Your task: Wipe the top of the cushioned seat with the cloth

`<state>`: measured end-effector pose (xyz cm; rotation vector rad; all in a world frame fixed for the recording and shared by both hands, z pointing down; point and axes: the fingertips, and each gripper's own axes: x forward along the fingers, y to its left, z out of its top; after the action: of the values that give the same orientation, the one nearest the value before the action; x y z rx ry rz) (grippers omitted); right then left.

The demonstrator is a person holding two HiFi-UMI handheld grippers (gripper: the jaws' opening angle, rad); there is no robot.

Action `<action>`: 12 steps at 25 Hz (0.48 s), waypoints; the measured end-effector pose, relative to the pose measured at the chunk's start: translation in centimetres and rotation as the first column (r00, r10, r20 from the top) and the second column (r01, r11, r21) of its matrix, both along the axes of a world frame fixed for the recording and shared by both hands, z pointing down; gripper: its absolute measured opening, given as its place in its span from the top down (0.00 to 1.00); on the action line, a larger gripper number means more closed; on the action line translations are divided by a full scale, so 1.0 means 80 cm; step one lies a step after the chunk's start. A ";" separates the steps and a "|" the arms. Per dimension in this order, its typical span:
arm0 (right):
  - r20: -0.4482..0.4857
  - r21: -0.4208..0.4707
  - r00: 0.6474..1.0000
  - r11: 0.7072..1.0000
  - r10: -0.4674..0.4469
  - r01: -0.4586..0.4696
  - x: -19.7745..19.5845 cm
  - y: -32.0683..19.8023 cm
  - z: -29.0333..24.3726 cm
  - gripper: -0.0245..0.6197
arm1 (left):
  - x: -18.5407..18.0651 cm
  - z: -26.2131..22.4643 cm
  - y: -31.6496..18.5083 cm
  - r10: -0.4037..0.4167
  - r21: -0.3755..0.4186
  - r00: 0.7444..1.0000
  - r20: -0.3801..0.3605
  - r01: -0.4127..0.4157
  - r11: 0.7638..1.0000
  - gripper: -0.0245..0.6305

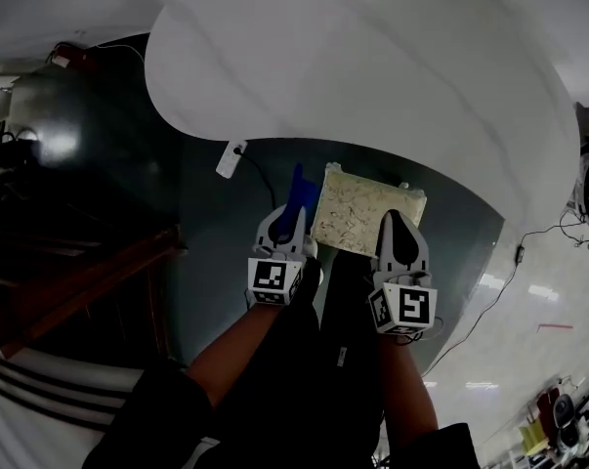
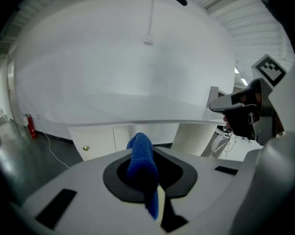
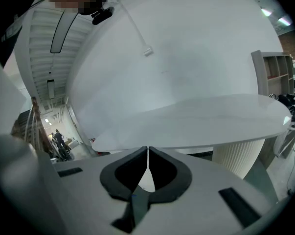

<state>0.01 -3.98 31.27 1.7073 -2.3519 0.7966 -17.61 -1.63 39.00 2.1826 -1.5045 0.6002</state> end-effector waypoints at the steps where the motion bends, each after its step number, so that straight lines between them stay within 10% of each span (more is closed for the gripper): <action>1: -0.003 -0.007 1.000 1.000 -0.012 0.012 -0.001 -0.001 0.015 0.90 | -0.001 0.014 -0.004 -0.011 -0.010 1.000 -0.007 0.011 1.000 0.90; 12: -0.078 -0.023 0.989 0.992 -0.128 0.127 -0.007 -0.026 0.127 0.90 | 0.010 0.170 -0.032 0.040 -0.015 0.995 0.090 -0.039 0.999 0.90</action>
<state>-0.51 -6.05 41.42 1.5336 -2.3656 0.7128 -16.78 -4.21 52.57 2.2065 -1.5006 0.7290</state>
